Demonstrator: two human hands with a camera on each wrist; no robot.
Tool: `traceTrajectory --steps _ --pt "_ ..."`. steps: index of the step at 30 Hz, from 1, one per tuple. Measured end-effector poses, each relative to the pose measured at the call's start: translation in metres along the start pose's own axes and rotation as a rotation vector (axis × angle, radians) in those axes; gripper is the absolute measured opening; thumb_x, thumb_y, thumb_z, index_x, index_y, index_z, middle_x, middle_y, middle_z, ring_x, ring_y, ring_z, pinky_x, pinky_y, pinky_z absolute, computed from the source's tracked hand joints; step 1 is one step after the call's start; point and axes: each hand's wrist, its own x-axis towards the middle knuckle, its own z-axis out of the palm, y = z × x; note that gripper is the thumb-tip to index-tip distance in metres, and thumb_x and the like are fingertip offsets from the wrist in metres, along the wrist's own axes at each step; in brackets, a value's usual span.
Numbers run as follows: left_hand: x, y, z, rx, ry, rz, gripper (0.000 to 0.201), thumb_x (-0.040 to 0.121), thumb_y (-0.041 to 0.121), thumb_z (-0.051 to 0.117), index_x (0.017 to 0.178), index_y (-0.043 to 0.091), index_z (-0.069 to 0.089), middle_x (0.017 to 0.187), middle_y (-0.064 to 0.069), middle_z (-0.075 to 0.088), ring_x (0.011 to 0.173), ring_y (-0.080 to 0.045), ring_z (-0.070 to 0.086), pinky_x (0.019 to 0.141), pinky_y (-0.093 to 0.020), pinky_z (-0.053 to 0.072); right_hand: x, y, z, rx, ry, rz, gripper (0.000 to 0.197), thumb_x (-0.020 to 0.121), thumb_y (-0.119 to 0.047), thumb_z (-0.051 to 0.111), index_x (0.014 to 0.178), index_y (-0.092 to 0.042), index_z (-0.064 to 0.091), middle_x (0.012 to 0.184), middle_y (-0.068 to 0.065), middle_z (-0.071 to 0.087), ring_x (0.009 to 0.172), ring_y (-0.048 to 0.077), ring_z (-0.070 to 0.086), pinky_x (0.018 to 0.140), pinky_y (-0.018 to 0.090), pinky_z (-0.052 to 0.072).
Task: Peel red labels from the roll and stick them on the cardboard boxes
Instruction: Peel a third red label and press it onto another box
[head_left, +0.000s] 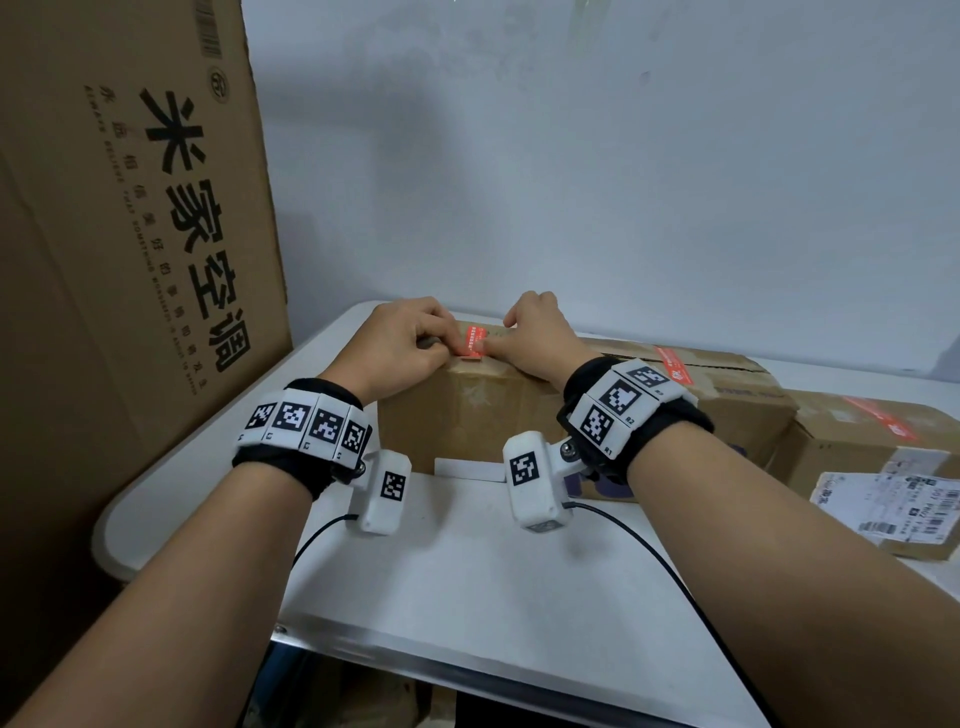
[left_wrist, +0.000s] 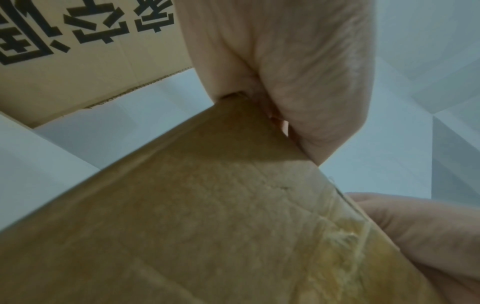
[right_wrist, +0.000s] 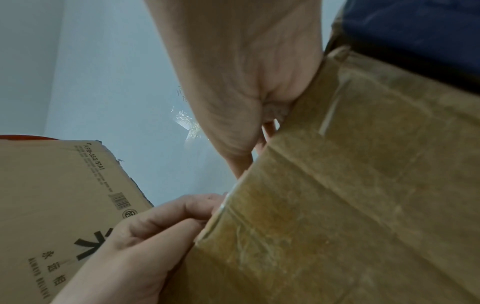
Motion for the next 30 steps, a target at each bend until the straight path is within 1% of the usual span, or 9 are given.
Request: traceTrajectory --steps 3,5,6,9,11,13,16,18,30 --pt "0.000 0.000 0.000 0.006 -0.002 -0.004 0.023 0.081 0.005 0.060 0.085 0.019 0.078 0.100 0.007 0.068 0.097 -0.011 0.060 0.082 -0.011 0.041 0.004 -0.001 -0.001 -0.046 -0.041 0.022 0.050 0.081 -0.035 0.071 0.117 -0.006 0.054 0.119 0.010 0.053 0.107 0.026 0.055 0.088 0.036 0.047" --pt "0.000 0.000 0.000 0.004 0.005 0.000 0.025 0.081 0.003 0.059 0.084 0.018 0.078 0.099 0.006 0.069 0.097 -0.012 0.060 0.085 -0.018 0.044 0.008 -0.004 0.000 -0.081 -0.055 0.032 0.030 0.080 -0.036 0.071 0.088 -0.010 0.059 0.087 0.006 0.057 0.089 0.026 0.055 0.069 0.035 0.048" --pt "0.000 0.001 0.000 0.001 0.009 0.002 0.025 0.081 0.002 0.059 0.083 0.017 0.078 0.098 0.006 0.069 0.097 -0.013 0.060 0.086 -0.021 0.046 0.009 -0.005 0.001 -0.086 -0.056 0.038 0.031 0.080 -0.035 0.071 0.070 -0.013 0.051 0.071 0.003 0.050 0.079 0.025 0.051 0.056 0.031 0.041" --pt "-0.001 0.001 0.000 -0.011 0.014 0.005 0.027 0.080 0.001 0.058 0.082 0.019 0.078 0.096 0.006 0.070 0.096 -0.013 0.061 0.089 -0.028 0.048 0.013 -0.007 0.000 -0.117 -0.056 0.036 0.049 0.081 -0.035 0.069 0.056 -0.017 0.031 0.058 0.001 0.033 0.057 0.019 0.038 0.046 0.027 0.023" --pt "-0.001 0.000 0.001 -0.015 0.018 0.005 0.028 0.080 0.000 0.058 0.081 0.020 0.078 0.096 0.006 0.070 0.096 -0.013 0.061 0.090 -0.029 0.048 0.015 -0.007 0.000 -0.127 -0.058 0.042 0.052 0.080 -0.039 0.069 0.055 -0.018 0.028 0.058 0.001 0.030 0.052 0.016 0.030 0.046 0.027 0.021" --pt "-0.001 -0.001 0.002 -0.016 0.023 0.012 0.028 0.080 0.000 0.058 0.081 0.020 0.078 0.095 0.006 0.070 0.096 -0.013 0.061 0.090 -0.031 0.049 0.016 -0.005 0.003 -0.117 -0.028 0.058 0.050 0.077 -0.045 0.069 0.059 -0.017 0.032 0.060 0.002 0.034 0.054 0.017 0.033 0.048 0.029 0.025" --pt "-0.001 -0.003 0.002 -0.015 0.024 0.028 0.027 0.080 0.002 0.057 0.082 0.020 0.077 0.096 0.006 0.069 0.095 -0.014 0.061 0.088 -0.032 0.049 0.016 -0.002 0.007 -0.082 0.020 0.069 0.040 0.078 -0.043 0.069 0.092 -0.009 0.055 0.090 0.009 0.059 0.084 0.025 0.056 0.070 0.038 0.048" --pt "-0.001 -0.002 0.002 0.016 0.021 0.026 0.025 0.081 0.003 0.058 0.087 0.018 0.076 0.096 0.003 0.069 0.094 -0.017 0.060 0.084 -0.029 0.048 0.016 -0.001 0.008 -0.075 0.040 0.072 0.048 0.079 -0.042 0.068 0.108 -0.006 0.055 0.107 0.011 0.063 0.101 0.029 0.060 0.084 0.040 0.051" --pt "0.007 0.001 0.003 0.110 -0.119 -0.040 0.039 0.091 0.010 0.042 0.117 0.021 0.069 0.113 0.003 0.058 0.100 -0.011 0.049 0.084 -0.020 0.034 0.007 0.001 0.006 -0.093 0.082 0.043 0.030 0.092 -0.023 0.054 0.114 -0.003 0.054 0.115 0.017 0.061 0.105 0.033 0.060 0.091 0.045 0.051"
